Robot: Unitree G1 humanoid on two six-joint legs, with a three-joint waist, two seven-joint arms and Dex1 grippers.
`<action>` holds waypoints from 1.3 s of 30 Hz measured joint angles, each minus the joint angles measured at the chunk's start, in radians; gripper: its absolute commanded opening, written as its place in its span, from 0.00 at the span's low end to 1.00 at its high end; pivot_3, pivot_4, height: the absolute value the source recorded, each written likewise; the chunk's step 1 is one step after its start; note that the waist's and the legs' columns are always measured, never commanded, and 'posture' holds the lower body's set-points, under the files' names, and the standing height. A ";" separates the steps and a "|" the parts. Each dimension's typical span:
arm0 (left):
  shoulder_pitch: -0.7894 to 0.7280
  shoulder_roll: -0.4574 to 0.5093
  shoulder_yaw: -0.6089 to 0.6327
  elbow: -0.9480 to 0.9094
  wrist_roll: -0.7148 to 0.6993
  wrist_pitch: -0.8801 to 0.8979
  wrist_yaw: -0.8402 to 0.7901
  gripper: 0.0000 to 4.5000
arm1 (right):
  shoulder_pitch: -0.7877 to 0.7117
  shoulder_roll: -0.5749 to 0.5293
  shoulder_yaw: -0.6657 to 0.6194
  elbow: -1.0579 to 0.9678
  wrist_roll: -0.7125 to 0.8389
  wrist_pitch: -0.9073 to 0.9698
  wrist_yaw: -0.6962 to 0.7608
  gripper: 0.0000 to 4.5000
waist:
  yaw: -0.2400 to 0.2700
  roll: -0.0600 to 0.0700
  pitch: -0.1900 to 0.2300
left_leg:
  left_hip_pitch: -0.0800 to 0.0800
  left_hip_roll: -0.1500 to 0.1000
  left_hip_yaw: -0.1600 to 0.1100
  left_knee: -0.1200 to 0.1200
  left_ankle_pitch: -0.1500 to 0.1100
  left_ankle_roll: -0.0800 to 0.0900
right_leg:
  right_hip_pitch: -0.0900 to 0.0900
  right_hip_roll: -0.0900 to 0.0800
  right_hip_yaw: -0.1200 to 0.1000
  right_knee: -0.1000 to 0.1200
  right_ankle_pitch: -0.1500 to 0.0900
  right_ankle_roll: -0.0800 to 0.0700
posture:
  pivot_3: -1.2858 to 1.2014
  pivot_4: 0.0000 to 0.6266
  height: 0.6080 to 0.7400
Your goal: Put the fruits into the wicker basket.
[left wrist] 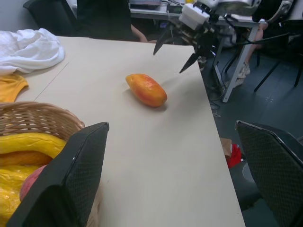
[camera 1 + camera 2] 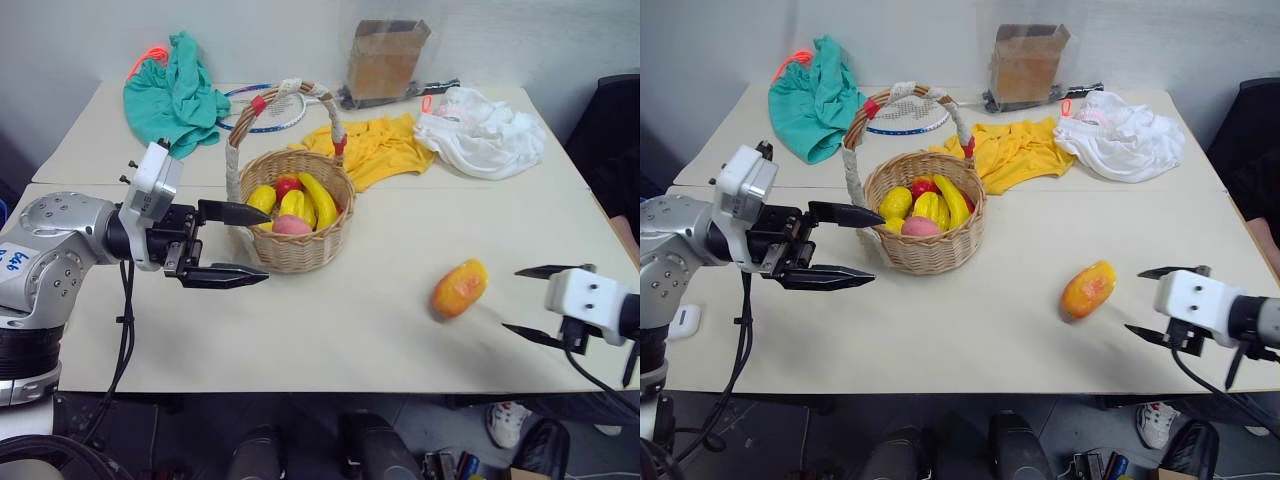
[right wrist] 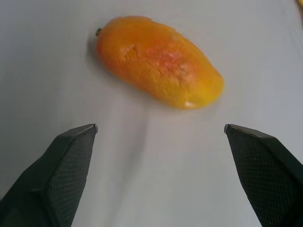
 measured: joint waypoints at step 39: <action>0.051 -0.043 0.252 -0.121 -0.146 0.141 0.320 1.00 | -0.881 0.547 0.524 0.160 0.076 0.247 -0.259 0.65 | -0.005 0.000 0.001 | -0.007 0.001 -0.005 0.011 0.002 -0.004 | -0.013 -0.001 -0.002 0.020 -0.001 -0.009 | 0.52 0.24 1.00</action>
